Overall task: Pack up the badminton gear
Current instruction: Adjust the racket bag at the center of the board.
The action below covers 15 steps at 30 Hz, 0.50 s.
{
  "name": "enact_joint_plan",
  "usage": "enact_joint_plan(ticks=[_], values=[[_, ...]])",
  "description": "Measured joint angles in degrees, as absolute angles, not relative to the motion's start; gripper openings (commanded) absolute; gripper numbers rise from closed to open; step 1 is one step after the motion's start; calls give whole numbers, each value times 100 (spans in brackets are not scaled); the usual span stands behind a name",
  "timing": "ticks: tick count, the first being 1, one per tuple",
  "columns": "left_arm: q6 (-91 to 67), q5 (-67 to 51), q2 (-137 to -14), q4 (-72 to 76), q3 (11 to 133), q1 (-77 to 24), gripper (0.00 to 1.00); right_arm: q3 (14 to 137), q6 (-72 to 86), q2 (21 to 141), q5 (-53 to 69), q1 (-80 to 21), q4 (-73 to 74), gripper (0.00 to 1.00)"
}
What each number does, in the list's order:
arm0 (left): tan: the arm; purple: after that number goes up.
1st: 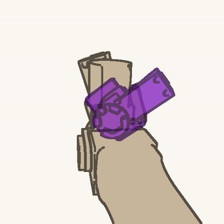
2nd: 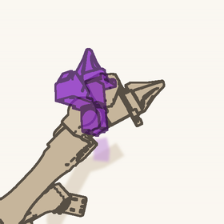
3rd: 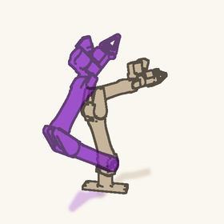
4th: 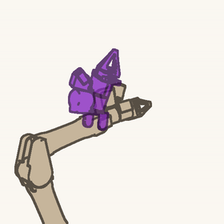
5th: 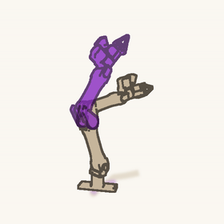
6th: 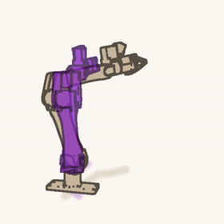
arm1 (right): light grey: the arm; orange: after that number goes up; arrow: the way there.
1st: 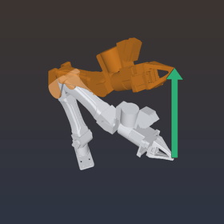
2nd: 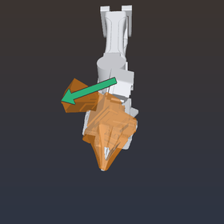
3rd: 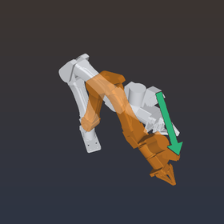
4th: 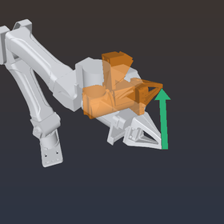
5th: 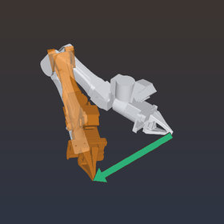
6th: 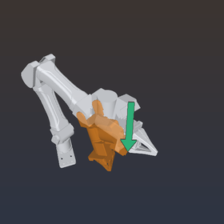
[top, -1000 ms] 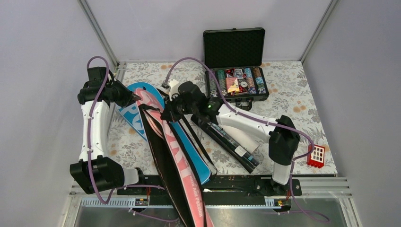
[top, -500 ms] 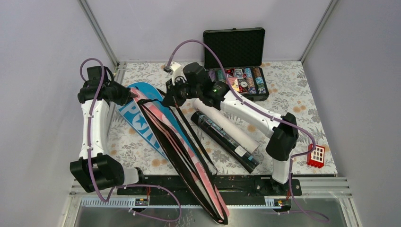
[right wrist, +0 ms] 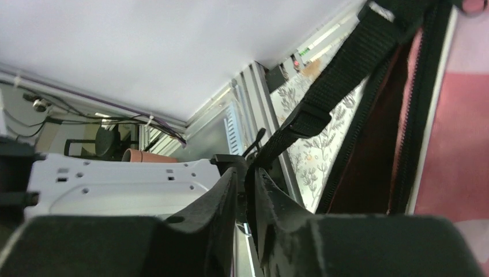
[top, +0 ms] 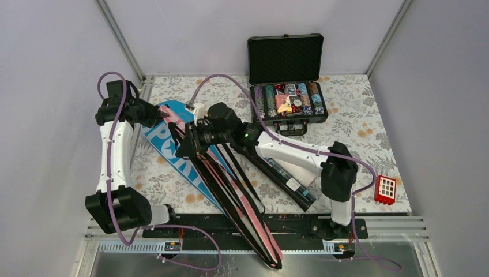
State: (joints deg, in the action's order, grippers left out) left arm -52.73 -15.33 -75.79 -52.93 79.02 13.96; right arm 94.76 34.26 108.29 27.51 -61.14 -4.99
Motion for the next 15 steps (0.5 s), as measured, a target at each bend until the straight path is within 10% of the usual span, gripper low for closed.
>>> enact_joint_plan(ticks=[6, 15], values=[[-5301, -1651, -7577, -5041, 7736, 1424, 0, 9972, 3430, 11181, 2508, -6141, 620, 49], [-5210, -1918, -7535, -4810, 7636, 1468, 0, 10558, 3492, 11013, 2665, -5655, 1214, 52]])
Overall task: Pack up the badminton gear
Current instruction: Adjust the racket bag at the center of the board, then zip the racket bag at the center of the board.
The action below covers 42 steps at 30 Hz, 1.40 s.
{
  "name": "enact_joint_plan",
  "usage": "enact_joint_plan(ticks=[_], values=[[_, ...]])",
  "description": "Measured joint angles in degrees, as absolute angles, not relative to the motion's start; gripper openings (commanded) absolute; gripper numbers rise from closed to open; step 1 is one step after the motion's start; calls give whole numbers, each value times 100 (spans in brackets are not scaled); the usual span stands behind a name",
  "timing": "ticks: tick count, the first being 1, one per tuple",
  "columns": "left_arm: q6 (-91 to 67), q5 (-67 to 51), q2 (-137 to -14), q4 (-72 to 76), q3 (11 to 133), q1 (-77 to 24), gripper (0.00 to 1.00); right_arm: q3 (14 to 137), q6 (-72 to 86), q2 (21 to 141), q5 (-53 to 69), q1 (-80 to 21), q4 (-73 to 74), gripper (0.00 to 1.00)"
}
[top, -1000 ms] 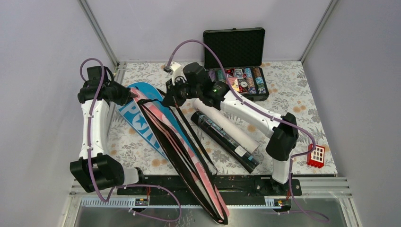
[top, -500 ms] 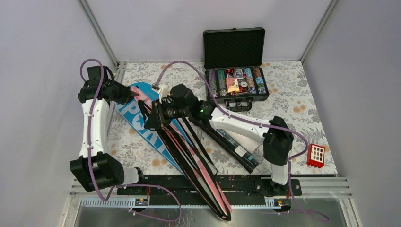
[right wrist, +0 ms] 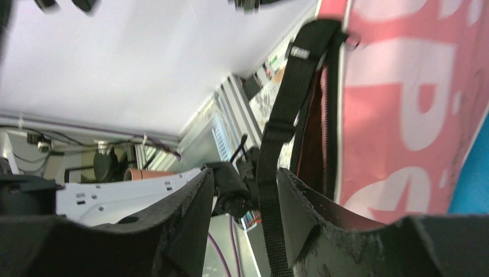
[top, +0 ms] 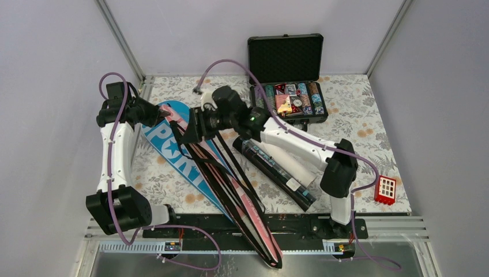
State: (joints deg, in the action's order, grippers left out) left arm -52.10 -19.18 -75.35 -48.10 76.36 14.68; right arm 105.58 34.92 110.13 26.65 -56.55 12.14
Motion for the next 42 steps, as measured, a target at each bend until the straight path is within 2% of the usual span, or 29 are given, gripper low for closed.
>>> enact_joint_plan(ticks=[7, 11, 15, 26, 33, 42], values=[[-5092, -2106, -7483, -4683, 7596, 1496, 0, 11338, 3538, 11078, 2600, -5194, 1389, 47], [-5076, -2239, -7437, -4571, 7522, 1500, 0, 12239, 3656, 11642, 2655, -5074, 1573, 46], [-5054, -2405, -7389, -4418, 7415, 1503, 0, 12551, 3900, 12103, 2685, -5052, 1726, 46], [-4969, -2563, -7310, -4322, 7330, 1507, 0, 12529, 4630, 12674, 2731, -5052, 1802, 43], [-4939, -2521, -7284, -4340, 7253, 1533, 0, 11681, 5435, 12626, 2858, -5050, 582, 41], [-4941, -2499, -7258, -4338, 7212, 1568, 0, 11157, 6075, 12575, 2930, -5026, -316, 40]])
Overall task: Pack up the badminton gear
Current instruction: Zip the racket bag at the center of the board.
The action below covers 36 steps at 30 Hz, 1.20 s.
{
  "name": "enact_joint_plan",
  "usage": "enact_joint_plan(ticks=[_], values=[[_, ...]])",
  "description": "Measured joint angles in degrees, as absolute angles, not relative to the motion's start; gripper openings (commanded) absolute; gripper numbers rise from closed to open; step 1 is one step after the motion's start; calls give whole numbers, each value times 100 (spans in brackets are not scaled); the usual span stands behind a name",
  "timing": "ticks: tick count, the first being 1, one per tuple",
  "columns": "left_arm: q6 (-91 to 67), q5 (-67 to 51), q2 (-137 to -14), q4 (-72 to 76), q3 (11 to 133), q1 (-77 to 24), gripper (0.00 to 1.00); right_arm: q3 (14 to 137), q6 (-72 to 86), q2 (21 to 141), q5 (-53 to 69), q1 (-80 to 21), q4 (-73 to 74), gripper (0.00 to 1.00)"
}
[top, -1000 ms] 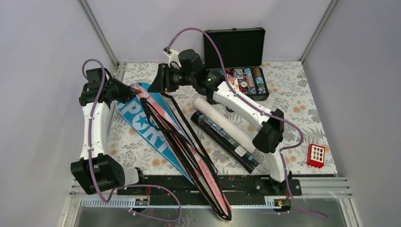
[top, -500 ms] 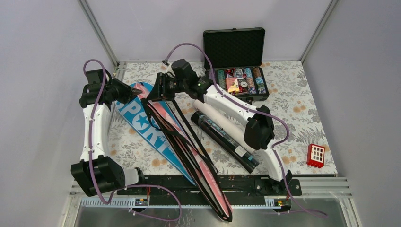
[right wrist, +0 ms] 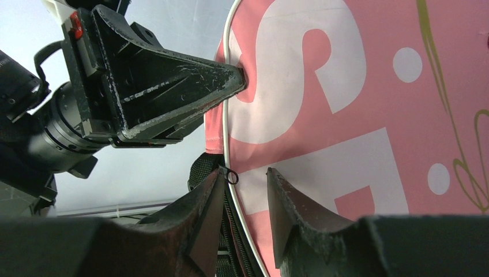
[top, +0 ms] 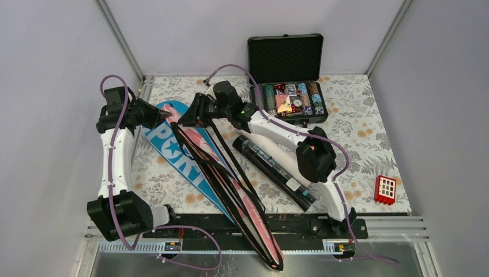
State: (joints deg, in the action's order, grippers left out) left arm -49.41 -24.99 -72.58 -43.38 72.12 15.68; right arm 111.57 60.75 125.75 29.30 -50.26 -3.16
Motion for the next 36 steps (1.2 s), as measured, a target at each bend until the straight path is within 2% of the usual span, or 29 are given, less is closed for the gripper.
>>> enact_joint_plan(ticks=[18, 24, 27, 36], values=[[-5009, -2528, -7091, -4150, 7065, 1575, 0, 10532, 7369, 12562, 3015, -5033, -1756, 36], [-5041, -2532, -7091, -4145, 7063, 1570, 0, 10370, 7585, 12562, 3011, -5057, -1999, 19], [-5061, -2532, -7076, -4099, 7026, 1570, 0, 10254, 7725, 12562, 3009, -5063, -2145, 0], [-5103, -2502, -6995, -3970, 6886, 1531, 0, 9424, 7981, 12097, 2768, -5096, -2615, 0]])
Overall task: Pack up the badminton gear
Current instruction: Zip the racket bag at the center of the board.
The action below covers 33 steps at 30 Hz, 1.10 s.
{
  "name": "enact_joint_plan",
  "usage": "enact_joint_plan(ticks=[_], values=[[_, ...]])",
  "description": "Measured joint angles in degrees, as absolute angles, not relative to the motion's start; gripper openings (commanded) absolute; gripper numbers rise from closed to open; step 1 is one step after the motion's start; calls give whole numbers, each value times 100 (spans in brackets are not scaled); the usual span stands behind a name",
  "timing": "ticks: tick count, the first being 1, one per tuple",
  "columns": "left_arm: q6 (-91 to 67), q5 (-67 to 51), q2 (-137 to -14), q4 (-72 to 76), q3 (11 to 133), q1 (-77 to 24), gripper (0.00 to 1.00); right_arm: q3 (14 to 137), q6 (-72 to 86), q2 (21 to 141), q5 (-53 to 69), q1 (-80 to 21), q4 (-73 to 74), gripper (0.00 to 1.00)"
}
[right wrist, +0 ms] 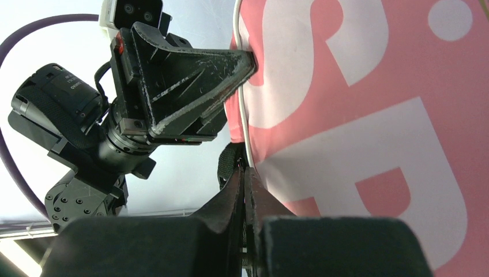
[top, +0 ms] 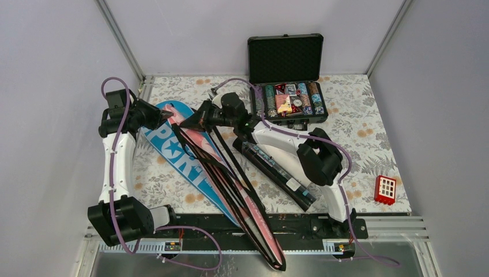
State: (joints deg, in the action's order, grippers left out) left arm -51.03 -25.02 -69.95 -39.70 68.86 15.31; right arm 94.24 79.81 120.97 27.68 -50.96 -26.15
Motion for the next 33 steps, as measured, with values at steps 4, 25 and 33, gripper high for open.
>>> enact_joint_plan(ticks=[4, 25, 33], values=[[-5127, -2440, -6941, -3964, 6893, 1520, 0, 9118, 7817, 11778, 2738, -5107, -2547, 0], [-5273, -2097, -7627, -3887, 7776, 1588, 0, 6490, 6069, 8864, 2392, -5009, -781, 0], [-5120, -2093, -7867, -3879, 8003, 1623, 0, 5400, 5566, 7662, 2137, -4969, 8, 0]])
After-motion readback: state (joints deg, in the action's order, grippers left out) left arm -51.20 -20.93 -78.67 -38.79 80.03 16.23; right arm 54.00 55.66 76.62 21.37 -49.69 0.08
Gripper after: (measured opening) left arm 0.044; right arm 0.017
